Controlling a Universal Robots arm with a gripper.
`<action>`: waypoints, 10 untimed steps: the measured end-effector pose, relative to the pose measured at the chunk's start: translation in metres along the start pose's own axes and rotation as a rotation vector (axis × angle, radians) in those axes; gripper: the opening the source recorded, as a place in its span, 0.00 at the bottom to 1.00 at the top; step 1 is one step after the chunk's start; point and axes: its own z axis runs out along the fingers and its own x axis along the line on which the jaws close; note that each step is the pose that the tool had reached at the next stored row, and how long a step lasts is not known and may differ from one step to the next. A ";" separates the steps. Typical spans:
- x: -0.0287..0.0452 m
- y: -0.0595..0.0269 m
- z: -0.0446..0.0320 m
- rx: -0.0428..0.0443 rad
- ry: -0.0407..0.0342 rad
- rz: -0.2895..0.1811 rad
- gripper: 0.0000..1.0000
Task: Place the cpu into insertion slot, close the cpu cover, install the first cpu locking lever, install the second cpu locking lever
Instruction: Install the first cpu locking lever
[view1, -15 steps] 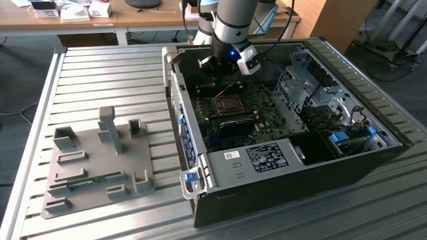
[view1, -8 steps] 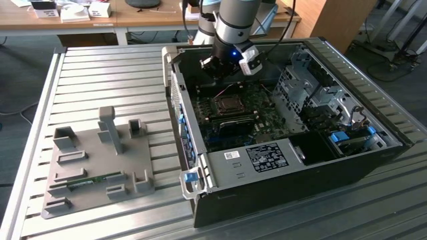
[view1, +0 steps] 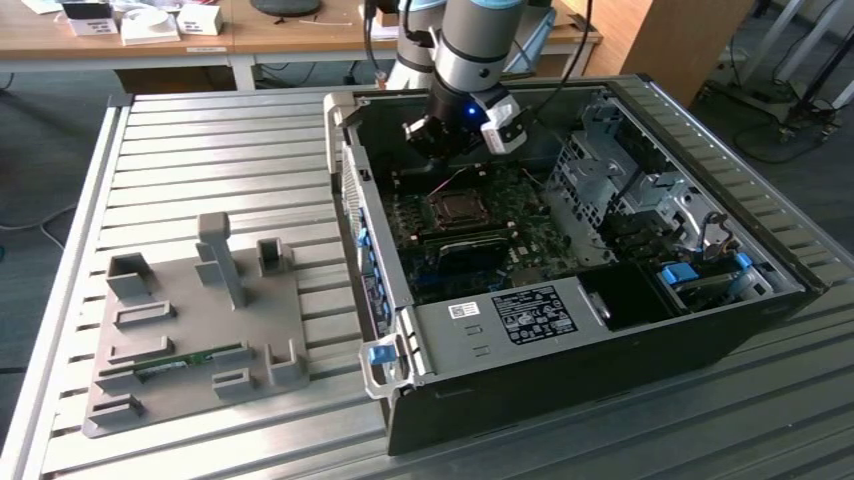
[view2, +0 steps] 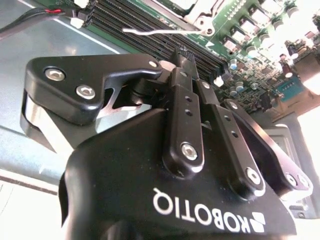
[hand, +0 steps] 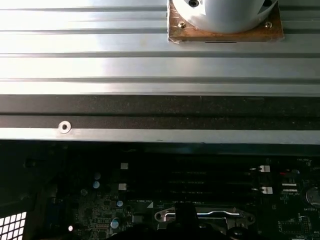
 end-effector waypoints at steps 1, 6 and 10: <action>-0.0002 -0.0002 0.0008 0.0000 0.0001 0.000 0.11; -0.0042 -0.0001 0.0034 0.0000 0.0000 0.000 0.11; -0.0071 -0.0004 0.0072 0.0000 0.0000 0.000 0.11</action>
